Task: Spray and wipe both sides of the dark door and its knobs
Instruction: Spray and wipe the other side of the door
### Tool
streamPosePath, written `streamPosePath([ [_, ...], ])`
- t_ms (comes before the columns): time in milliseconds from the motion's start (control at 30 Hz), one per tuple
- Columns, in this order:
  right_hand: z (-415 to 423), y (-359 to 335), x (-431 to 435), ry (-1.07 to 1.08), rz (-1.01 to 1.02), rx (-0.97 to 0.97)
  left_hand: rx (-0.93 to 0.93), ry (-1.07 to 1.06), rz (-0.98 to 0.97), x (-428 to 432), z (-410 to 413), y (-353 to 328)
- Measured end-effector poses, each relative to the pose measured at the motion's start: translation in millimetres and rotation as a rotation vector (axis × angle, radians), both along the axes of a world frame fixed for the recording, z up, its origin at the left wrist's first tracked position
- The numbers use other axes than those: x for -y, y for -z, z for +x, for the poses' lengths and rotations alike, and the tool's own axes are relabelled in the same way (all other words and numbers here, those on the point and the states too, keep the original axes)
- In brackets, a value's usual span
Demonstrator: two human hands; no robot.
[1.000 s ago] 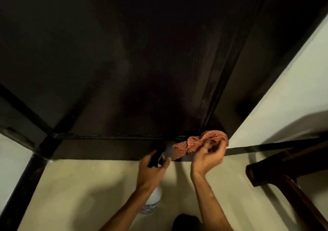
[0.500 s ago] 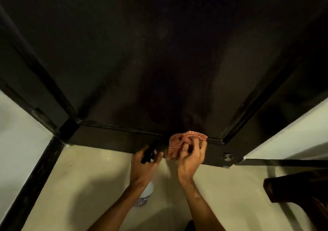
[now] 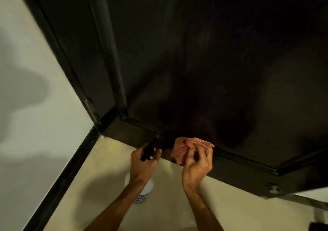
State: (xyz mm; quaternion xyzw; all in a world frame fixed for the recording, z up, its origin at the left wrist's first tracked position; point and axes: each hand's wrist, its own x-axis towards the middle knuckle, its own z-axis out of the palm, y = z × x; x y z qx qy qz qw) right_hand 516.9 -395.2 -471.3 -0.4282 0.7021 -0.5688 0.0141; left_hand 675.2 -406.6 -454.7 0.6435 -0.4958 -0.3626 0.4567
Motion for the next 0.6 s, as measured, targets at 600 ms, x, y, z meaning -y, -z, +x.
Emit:
streamPosePath([
  [600,173,3,68,-0.565,0.171,-0.548,-0.109,-0.219,-0.039,26,120,-3],
])
